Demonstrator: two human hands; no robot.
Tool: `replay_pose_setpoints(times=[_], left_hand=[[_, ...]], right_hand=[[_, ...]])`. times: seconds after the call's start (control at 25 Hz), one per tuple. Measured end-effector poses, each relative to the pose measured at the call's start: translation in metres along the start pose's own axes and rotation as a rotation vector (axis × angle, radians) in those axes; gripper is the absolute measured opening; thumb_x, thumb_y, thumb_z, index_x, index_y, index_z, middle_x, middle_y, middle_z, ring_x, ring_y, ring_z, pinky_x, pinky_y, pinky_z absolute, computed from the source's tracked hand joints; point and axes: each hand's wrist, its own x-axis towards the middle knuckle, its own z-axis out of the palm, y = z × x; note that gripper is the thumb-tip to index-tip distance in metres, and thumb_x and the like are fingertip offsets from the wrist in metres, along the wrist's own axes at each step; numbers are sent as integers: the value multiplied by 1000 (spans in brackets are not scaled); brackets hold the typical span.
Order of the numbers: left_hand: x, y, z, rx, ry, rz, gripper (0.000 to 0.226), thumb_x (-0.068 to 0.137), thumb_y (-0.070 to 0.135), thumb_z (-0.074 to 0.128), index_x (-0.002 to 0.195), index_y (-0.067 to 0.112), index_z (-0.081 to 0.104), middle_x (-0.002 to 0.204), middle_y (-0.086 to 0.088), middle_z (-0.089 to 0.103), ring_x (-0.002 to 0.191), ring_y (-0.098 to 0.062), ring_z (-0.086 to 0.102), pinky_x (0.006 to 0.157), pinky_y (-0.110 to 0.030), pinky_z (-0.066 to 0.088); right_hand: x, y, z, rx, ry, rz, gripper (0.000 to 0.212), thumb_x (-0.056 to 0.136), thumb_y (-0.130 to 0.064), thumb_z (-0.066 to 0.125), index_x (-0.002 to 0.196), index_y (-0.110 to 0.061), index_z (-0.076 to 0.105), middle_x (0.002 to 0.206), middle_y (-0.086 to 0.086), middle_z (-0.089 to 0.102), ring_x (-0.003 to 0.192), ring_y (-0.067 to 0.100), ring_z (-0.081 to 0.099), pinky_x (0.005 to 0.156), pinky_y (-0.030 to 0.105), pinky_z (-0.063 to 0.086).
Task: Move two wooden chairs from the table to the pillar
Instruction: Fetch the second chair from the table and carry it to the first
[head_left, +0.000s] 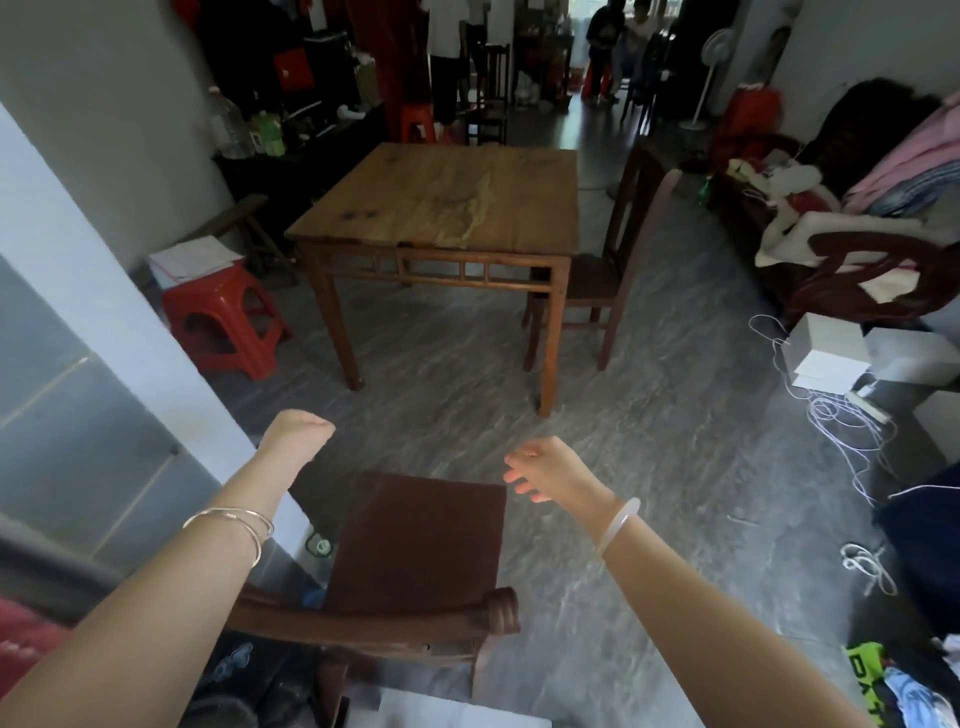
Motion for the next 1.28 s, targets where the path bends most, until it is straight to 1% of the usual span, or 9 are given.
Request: replay_pose_setpoints(times=[0.12, 0.2, 0.32, 0.52, 0.8, 0.96, 1.04, 1.2, 1.28], left_hand=[[-1, 32, 24, -56, 7, 25, 20, 85, 9, 57, 95, 3, 73, 98, -22, 73, 87, -35, 69, 84, -38, 53], [-2, 63, 47, -48, -25, 42, 21, 86, 8, 56, 98, 2, 72, 99, -20, 73, 94, -37, 69, 83, -35, 50], [-3, 118, 94, -32, -99, 78, 25, 90, 11, 54, 107, -1, 69, 101, -19, 70, 95, -37, 67, 86, -38, 53], [-16, 227, 203, -11, -173, 102, 28, 94, 15, 53, 114, 0, 65, 112, -19, 69, 86, -28, 62, 60, -27, 43], [-33, 361, 323, -17, -248, 99, 34, 97, 16, 48, 125, 0, 59, 119, -19, 67, 93, -30, 62, 77, -31, 44], [-22, 435, 386, 47, -333, 65, 40, 101, 16, 40, 135, -4, 48, 128, -20, 63, 119, -32, 60, 94, -34, 42], [-9, 471, 423, 67, -375, 87, 39, 101, 15, 40, 132, -5, 50, 129, -19, 63, 119, -31, 59, 90, -32, 42], [28, 548, 498, 96, -464, 148, 36, 99, 19, 46, 128, 0, 55, 123, -17, 67, 99, -30, 65, 61, -27, 38], [48, 588, 527, 96, -501, 175, 34, 97, 21, 47, 125, 3, 58, 118, -15, 69, 89, -28, 65, 61, -25, 37]], right_hand=[[16, -1, -39, 75, -2, 37, 26, 96, -25, 49, 113, -10, 61, 89, 3, 71, 88, 22, 69, 73, 29, 54], [32, 4, -71, 100, -9, 73, 26, 97, -25, 47, 114, -9, 60, 96, 6, 72, 80, 21, 67, 63, 24, 51], [61, 20, -127, 95, 19, 57, 21, 96, -27, 49, 108, -14, 60, 76, -1, 69, 61, 12, 63, 48, 18, 45], [112, 54, -254, 73, 63, 11, 18, 92, -27, 52, 77, -22, 59, 52, -7, 66, 47, 7, 62, 46, 18, 42], [163, 73, -410, 76, 87, -8, 17, 95, -23, 50, 80, -20, 55, 67, 0, 63, 56, 13, 58, 52, 20, 41], [204, 84, -485, 124, 109, 11, 10, 97, -19, 48, 98, -13, 56, 69, 4, 60, 57, 15, 55, 55, 21, 38], [230, 88, -522, 127, 127, 29, 17, 97, -18, 48, 110, -10, 57, 71, 4, 59, 59, 15, 55, 56, 21, 38], [289, 94, -604, 150, 200, 64, 18, 97, -17, 46, 109, -8, 56, 78, 9, 60, 58, 16, 54, 56, 21, 37], [317, 92, -647, 148, 224, 86, 15, 97, -16, 46, 103, -8, 57, 76, 9, 60, 59, 17, 55, 56, 22, 37]])
